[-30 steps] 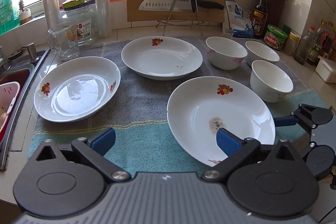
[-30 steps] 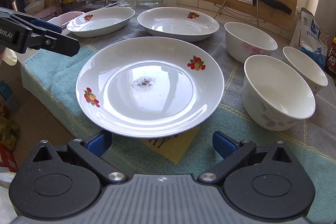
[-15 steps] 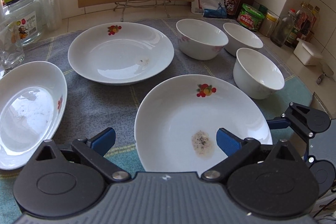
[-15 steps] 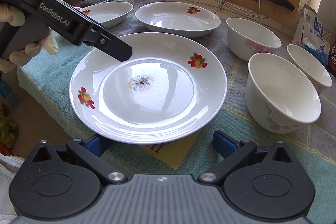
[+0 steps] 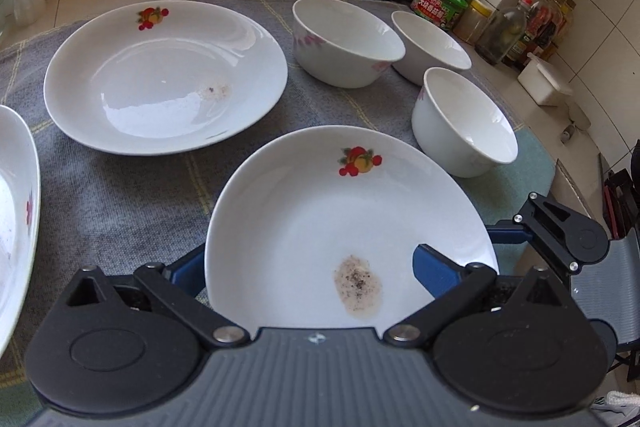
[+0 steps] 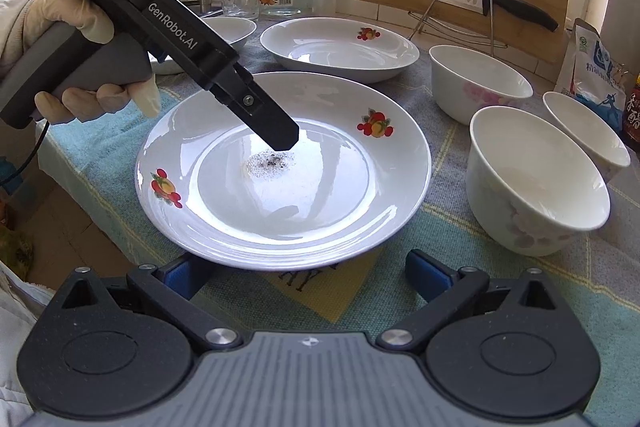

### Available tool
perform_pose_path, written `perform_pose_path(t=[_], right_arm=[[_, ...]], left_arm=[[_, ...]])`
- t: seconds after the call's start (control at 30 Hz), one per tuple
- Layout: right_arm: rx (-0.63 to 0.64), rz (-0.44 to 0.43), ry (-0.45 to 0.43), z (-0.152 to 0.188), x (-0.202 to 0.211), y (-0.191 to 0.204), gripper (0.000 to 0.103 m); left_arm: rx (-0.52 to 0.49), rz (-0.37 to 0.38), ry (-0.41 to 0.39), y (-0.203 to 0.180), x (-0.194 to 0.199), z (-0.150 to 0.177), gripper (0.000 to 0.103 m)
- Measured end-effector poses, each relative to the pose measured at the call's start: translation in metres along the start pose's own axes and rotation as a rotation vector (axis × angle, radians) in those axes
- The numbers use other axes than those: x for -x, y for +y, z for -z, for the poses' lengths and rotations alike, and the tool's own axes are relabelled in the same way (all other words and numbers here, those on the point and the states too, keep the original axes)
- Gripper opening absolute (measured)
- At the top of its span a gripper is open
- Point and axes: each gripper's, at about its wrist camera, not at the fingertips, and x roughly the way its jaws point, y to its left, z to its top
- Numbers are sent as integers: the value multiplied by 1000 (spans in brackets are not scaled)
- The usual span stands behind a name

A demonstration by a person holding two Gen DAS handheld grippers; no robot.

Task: Organize plates and bowls
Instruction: 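Grasp the rim of the brown-stained white plate with the left tool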

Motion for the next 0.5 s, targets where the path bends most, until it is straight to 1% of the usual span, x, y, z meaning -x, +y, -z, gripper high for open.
perform_pose_path(t=[0.23,0.33,0.5], right_arm=[[23,-20,-4,-2,0,-1,103],[34,-29,-10,-2,0,-2,103],[50,-46,-16,-3,-1,-4,103]], left_arm=[[-83,33,41,2,-1,-3,102],[-82,46,52,4,-1,-5,102],[-149,54,101,1,-2,-10,102]])
